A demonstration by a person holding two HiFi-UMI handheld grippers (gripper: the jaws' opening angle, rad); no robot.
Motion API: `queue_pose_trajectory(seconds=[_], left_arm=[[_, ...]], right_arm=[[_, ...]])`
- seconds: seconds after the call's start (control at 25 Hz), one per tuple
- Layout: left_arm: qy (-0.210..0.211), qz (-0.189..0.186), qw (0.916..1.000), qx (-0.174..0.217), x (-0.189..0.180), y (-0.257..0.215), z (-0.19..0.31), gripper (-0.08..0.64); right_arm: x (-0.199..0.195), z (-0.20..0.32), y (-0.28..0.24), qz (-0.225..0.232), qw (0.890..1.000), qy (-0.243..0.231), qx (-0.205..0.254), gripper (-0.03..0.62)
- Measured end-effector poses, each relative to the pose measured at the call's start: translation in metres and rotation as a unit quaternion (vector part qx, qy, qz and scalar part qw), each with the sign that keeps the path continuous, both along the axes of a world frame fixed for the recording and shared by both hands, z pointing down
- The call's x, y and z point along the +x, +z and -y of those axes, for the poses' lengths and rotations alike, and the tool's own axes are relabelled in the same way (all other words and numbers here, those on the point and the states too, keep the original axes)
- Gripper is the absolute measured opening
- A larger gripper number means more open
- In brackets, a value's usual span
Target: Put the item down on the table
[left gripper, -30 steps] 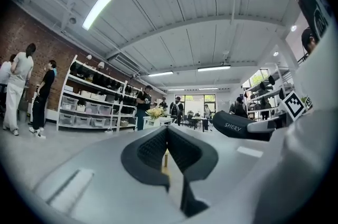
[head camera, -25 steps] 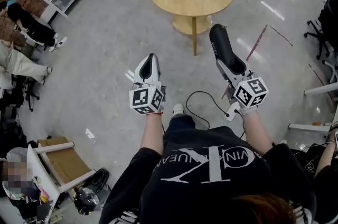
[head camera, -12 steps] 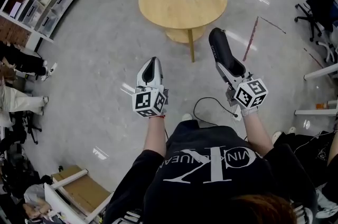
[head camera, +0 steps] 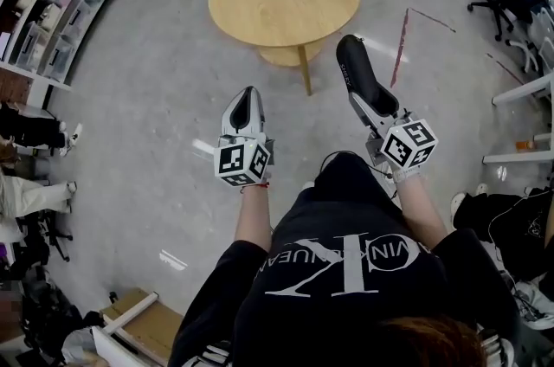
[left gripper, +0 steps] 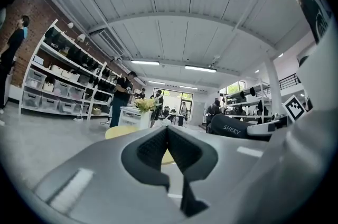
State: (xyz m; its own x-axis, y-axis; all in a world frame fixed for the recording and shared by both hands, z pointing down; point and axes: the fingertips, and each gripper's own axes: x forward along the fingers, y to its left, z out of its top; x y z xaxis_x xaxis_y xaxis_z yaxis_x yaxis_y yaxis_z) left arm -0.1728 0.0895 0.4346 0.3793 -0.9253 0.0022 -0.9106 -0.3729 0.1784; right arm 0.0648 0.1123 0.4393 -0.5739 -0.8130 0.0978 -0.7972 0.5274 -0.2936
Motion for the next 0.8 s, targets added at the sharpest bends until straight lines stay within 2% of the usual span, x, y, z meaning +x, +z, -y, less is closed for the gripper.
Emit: queue_pose_trajectory(seconds=[0.2, 0.32, 0.52, 0.8], left_arm=[[0.009, 0.01, 0.9999, -0.007, 0.013, 0.006, 0.012, 0.011], [-0.003, 0.019, 0.9998, -0.007, 0.003, 0.007, 0.029, 0.012], [-0.032, 0.01, 0.9994, -0.012, -0.014, 0.009, 0.075, 0.011], [-0.047, -0.005, 0.9986, -0.025, -0.003, 0.016, 0.148, 0.011]], right_arm=[[0.013, 0.022, 0.007, 0.012, 1.0, 0.006, -0.002, 0.265], [0.006, 0.049, 0.011, 0.022, 1.0, 0.0, 0.002, 0.265], [-0.02, 0.106, 0.015, 0.025, 0.999, -0.046, 0.003, 0.265], [-0.025, 0.188, 0.019, 0.007, 0.996, -0.084, -0.015, 0.265]])
